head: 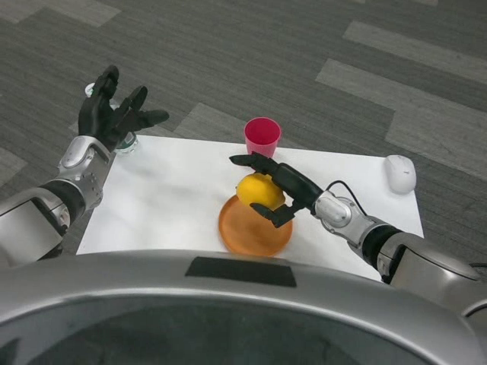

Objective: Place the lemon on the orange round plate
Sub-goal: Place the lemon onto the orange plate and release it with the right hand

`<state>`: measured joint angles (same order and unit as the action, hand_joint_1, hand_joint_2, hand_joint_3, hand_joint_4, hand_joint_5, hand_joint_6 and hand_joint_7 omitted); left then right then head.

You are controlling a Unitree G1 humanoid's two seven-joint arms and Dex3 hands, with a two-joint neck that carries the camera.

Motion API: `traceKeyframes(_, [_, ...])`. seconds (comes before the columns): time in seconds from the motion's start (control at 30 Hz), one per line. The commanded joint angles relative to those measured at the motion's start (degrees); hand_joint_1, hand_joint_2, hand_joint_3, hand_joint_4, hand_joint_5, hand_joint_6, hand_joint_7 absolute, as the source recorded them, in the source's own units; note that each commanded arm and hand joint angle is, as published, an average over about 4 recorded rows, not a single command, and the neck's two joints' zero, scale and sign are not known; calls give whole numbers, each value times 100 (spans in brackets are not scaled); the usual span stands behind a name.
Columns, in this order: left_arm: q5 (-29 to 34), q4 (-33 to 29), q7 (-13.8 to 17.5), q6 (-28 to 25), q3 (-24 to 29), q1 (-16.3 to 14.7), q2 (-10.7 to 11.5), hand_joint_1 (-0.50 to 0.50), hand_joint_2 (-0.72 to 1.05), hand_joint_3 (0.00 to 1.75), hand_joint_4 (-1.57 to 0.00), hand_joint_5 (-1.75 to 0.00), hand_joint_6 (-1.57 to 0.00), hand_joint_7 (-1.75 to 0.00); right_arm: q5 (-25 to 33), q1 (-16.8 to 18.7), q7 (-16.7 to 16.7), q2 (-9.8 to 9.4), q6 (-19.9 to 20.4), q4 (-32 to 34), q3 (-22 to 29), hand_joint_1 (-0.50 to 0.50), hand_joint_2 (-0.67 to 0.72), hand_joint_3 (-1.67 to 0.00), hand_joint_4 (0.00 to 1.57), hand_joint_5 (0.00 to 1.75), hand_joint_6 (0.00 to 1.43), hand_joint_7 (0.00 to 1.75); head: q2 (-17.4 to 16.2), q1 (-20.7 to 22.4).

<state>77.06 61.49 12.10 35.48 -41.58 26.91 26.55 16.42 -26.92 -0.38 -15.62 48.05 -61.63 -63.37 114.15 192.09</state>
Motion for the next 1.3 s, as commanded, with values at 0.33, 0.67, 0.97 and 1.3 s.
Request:
traceKeyframes(0.33, [140, 38, -33, 3, -126, 106, 254, 50, 96, 9, -7, 0, 0, 0, 213, -261, 128, 161, -327, -176, -386, -38, -60, -129, 14, 145, 3, 42, -209, 142])
traceKeyframes(0.67, [169, 38, -33, 3, -131, 113, 289, 50, 96, 9, -7, 0, 0, 0, 224, -261, 339, 174, -478, -275, -369, -15, -11, -46, 0, 78, 0, 24, -271, 185])
traceKeyframes(0.97, [169, 45, -33, 3, -131, 119, 289, 50, 96, 9, -7, 0, 0, 0, 231, -257, 372, 185, -489, -330, -283, -15, 15, -24, 0, 48, 0, 19, -264, 199])
traceKeyframes(1.3, [171, 40, -33, 0, -131, 122, 307, 50, 96, 9, -7, 0, 0, 0, 242, -81, 381, 227, -452, -332, 161, -16, 15, -18, 0, 48, 0, 14, -83, 156])
